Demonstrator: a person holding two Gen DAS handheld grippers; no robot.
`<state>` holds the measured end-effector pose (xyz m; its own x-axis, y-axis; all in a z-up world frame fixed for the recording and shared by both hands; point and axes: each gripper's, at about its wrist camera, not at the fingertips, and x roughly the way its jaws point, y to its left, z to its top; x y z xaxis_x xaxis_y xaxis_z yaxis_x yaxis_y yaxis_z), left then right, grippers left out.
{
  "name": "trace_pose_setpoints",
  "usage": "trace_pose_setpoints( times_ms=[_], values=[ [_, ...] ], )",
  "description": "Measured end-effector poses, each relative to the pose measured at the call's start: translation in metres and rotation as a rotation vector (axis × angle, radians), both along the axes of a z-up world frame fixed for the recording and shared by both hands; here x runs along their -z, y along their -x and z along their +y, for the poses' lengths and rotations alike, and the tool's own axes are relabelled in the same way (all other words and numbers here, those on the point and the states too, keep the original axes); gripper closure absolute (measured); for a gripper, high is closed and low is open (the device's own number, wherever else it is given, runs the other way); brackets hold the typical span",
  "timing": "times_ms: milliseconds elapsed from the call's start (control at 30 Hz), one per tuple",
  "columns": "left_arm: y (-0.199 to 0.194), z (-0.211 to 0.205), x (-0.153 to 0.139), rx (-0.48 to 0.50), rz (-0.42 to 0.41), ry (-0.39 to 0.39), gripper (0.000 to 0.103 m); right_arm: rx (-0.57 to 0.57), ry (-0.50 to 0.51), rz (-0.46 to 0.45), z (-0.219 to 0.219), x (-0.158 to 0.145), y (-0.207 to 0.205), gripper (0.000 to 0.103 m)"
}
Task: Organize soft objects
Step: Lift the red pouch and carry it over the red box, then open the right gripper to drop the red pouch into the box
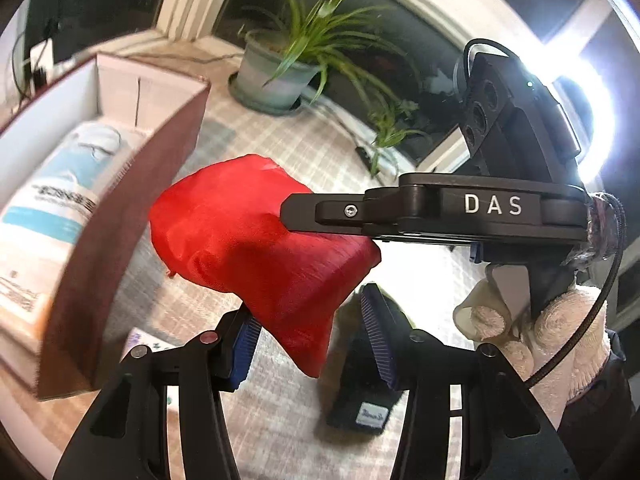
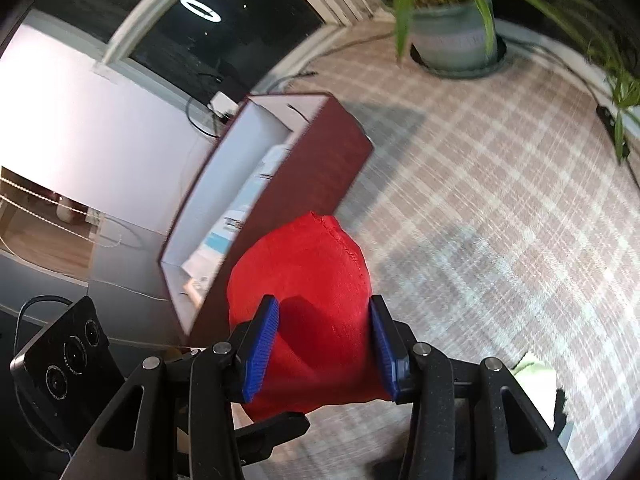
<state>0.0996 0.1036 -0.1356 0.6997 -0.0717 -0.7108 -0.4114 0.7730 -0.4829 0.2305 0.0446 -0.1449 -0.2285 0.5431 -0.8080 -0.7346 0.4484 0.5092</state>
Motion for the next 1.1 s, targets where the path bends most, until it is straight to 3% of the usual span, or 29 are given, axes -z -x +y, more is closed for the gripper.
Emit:
trace_pose_setpoints(
  times_ms=[233, 433, 667, 1100],
  values=[
    [0.038, 0.018, -0.032, 0.006, -0.054, -0.047, 0.056, 0.005, -0.051, -0.048, 0.022, -0.036, 0.031, 0.061],
    [0.060, 0.046, -0.039, -0.005, -0.057, -0.067, 0.056, -0.009, -0.075, -0.068, 0.057, -0.049, 0.058, 0.061],
    [0.077, 0.087, -0.034, -0.007, -0.035, -0.067, 0.056, -0.018, -0.077, -0.059, 0.107, -0.042, 0.079, 0.061],
    [0.084, 0.149, -0.002, 0.024, 0.038, 0.012, 0.056, -0.003, 0.006, -0.044, 0.178, -0.003, 0.090, 0.061]
  ],
)
